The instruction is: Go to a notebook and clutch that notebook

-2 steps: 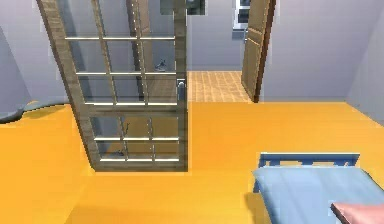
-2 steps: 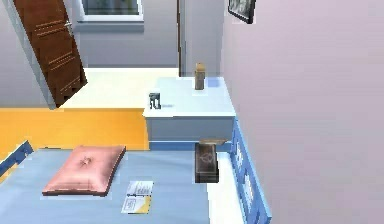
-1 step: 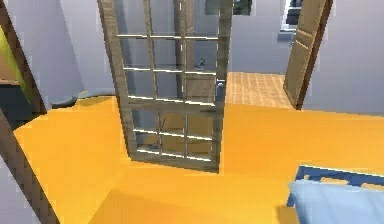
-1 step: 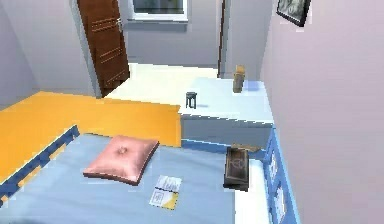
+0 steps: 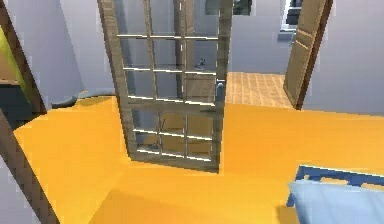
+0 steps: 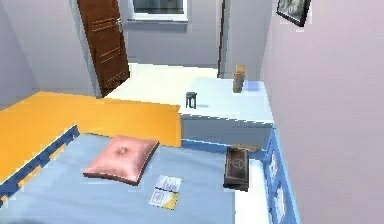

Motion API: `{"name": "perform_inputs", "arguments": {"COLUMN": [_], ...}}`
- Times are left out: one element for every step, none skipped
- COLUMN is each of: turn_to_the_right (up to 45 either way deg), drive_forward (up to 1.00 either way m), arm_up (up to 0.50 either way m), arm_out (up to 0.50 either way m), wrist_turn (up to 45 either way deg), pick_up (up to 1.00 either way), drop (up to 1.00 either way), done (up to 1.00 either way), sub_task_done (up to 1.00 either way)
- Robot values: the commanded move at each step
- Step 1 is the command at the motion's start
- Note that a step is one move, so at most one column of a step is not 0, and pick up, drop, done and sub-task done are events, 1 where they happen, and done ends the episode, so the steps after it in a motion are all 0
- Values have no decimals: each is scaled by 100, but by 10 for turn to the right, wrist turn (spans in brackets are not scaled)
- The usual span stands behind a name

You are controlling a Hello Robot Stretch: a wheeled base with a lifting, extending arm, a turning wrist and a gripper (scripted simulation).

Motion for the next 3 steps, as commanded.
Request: {"name": "perform_inputs", "arguments": {"turn_to_the_right": [0, 0, 0], "drive_forward": [0, 0, 0], "arm_up": [0, 0, 0], "arm_out": [40, 0, 0], "wrist_turn": [0, 450, 450], "pick_up": [0, 0, 0], "drop": [0, 0, 0], "done": [0, 0, 0], "sub_task_done": [0, 0, 0]}}
